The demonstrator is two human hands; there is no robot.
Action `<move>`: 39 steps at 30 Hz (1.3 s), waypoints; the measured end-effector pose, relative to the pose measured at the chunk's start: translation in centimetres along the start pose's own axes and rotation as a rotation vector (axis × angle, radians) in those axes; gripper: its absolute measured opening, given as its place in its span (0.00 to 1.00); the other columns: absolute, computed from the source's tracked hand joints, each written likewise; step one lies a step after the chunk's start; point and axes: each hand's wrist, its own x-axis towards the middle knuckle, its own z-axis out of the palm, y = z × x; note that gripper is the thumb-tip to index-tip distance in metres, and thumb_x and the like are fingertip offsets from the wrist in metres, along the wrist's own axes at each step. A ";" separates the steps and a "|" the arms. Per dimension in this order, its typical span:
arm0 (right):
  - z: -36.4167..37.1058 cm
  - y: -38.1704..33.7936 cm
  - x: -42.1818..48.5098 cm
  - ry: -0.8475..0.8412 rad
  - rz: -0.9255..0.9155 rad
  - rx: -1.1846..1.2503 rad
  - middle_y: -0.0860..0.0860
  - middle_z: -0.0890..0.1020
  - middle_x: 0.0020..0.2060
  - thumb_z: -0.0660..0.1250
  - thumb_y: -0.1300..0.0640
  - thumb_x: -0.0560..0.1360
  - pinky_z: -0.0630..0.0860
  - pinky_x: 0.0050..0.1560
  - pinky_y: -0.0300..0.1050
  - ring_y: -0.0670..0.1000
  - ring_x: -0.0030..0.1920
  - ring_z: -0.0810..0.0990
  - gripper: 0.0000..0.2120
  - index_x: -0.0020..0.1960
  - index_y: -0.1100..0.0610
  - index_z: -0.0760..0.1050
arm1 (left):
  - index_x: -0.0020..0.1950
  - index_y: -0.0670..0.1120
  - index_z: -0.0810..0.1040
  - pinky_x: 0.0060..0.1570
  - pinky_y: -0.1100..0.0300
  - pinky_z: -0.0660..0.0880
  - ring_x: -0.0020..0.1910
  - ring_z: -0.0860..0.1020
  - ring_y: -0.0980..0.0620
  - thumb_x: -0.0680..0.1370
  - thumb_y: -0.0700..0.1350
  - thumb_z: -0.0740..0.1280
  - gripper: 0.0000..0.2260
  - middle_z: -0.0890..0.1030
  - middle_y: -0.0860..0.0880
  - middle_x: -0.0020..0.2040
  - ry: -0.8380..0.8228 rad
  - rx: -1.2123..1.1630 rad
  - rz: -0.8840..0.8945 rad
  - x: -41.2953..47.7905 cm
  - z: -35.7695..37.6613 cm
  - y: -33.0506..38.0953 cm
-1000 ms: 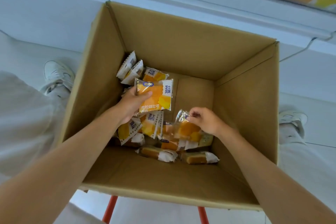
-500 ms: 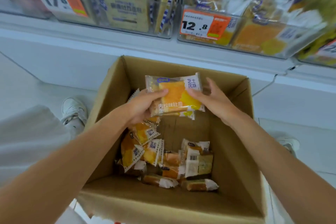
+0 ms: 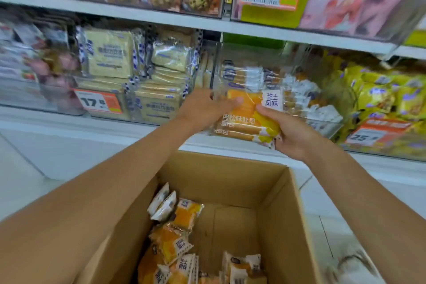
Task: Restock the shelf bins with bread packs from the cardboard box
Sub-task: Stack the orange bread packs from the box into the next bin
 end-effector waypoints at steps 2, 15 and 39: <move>-0.3 -1.6 1.3 0.010 -0.009 0.015 0.53 0.85 0.52 0.71 0.51 0.73 0.78 0.58 0.51 0.55 0.53 0.83 0.13 0.56 0.53 0.80 | 0.36 0.47 0.71 0.37 0.58 0.71 0.32 0.75 0.52 0.69 0.68 0.69 0.25 0.73 0.50 0.32 -0.022 0.041 0.009 2.4 -0.8 1.1; -3.1 -9.6 16.7 0.077 -0.241 -0.153 0.53 0.85 0.49 0.73 0.50 0.68 0.77 0.58 0.49 0.51 0.47 0.83 0.15 0.52 0.53 0.80 | 0.69 0.43 0.74 0.53 0.64 0.66 0.67 0.73 0.46 0.71 0.63 0.72 0.34 0.73 0.45 0.70 0.050 0.200 0.077 20.0 -1.5 2.6; -3.5 -8.5 25.9 0.264 -0.566 -0.619 0.45 0.82 0.50 0.77 0.53 0.67 0.72 0.40 0.32 0.45 0.49 0.80 0.25 0.61 0.51 0.74 | 0.74 0.48 0.67 0.39 0.63 0.76 0.58 0.79 0.46 0.69 0.37 0.75 0.35 0.77 0.44 0.63 0.076 0.107 0.053 25.8 -0.7 0.0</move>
